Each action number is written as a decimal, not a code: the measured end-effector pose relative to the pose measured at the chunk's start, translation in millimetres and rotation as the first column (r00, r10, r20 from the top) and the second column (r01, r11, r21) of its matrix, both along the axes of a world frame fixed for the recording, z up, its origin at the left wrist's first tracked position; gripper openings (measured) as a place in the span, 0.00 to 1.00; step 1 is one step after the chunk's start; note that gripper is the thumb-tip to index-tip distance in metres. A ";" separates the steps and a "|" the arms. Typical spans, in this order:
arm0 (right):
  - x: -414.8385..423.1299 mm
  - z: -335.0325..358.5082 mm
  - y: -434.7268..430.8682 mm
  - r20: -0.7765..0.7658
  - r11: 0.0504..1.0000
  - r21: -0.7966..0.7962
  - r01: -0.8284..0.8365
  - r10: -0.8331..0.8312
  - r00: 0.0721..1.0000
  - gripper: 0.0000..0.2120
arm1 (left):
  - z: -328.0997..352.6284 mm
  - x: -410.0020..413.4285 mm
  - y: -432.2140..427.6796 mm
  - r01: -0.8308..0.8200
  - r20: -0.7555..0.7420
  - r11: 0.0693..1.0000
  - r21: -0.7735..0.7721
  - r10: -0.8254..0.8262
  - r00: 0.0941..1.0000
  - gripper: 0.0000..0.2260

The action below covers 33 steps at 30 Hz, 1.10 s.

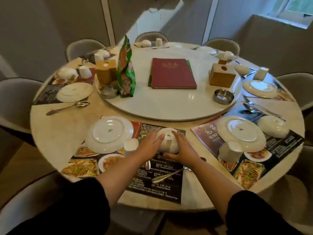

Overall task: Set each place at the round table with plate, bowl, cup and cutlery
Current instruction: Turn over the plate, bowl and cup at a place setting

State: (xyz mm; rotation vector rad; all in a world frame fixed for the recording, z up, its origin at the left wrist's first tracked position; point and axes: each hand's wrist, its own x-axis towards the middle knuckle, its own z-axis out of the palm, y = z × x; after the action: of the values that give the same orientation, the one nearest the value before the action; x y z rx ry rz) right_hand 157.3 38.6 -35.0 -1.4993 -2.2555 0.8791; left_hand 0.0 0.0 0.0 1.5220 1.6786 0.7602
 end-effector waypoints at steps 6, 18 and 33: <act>-4.1 -12.3 52.4 0.185 0.985 -0.043 -0.165 0.171 0.968 0.59 | -24.6 5.5 48.3 -0.029 0.043 0.980 -0.199 0.038 0.998 0.26; 12.2 27.9 72.0 -0.414 0.758 -0.622 -0.198 -0.103 0.905 0.31 | -12.3 -2.8 53.8 -0.101 0.362 0.966 -0.239 0.186 0.913 0.29; -7.3 20.4 68.4 -0.310 0.829 -0.468 0.306 -0.478 0.822 0.18 | 2.2 16.2 47.2 -0.228 0.167 0.830 -0.509 0.356 0.920 0.33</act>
State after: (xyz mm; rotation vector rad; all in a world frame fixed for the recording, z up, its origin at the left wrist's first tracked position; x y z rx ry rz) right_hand 149.9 107.0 -14.6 -1.6659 -1.4296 1.4170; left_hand 16.2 47.2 2.2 0.7915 1.7568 0.5985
